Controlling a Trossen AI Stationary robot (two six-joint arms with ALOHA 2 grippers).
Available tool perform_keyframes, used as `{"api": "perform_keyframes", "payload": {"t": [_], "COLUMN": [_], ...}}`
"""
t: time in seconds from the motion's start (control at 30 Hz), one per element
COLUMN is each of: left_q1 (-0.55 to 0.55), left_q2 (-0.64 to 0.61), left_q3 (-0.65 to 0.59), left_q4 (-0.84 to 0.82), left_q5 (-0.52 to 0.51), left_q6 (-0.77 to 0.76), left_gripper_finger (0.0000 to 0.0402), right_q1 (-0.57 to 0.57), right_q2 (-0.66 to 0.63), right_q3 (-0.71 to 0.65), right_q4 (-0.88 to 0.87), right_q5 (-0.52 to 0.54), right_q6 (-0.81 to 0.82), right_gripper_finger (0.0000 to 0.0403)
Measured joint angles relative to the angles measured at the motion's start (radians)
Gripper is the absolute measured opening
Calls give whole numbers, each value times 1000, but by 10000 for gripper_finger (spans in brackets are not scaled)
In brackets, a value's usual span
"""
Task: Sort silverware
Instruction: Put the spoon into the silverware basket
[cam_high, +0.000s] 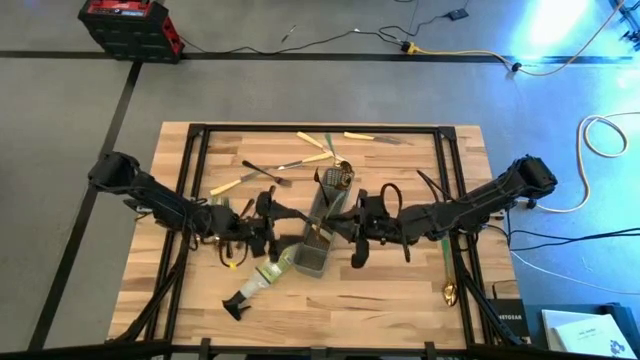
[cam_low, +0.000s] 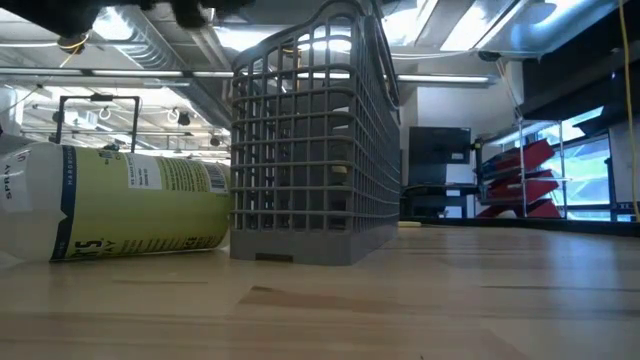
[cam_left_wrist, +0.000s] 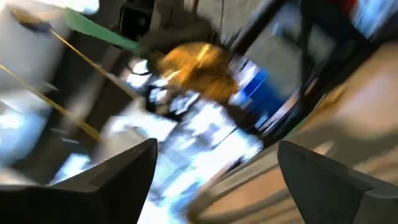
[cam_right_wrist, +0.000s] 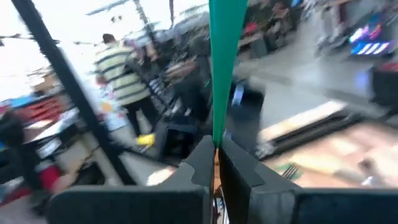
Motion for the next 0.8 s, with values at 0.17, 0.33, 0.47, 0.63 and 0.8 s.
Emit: {"api": "perform_keyframes", "payload": {"t": [0.17, 0.33, 0.47, 0.63, 0.8], "left_q1": [-15, -31, -40, -39, -39], "left_q2": [0, 0, 0, -1, -1], "left_q3": [3, 3, 3, 35, 87], "left_q4": [54, 52, 51, 21, 19], "left_q5": [-40, -37, -31, -38, -47], "left_q6": [433, 820, 978, 1136, 1249], "left_gripper_finger": [317, 317, 317, 317, 317], "right_q1": [0, -8, -37, -83, -123], "right_q2": [2, 1, 0, 17, 53], "right_q3": [0, 0, 8, 44, 104], "right_q4": [-125, -225, -318, -368, -441], "right_q5": [-36, -52, -51, -53, -115], "right_q6": [115, 168, 217, 221, 220], "right_gripper_finger": [0, 0, 0, 0, 0]}}
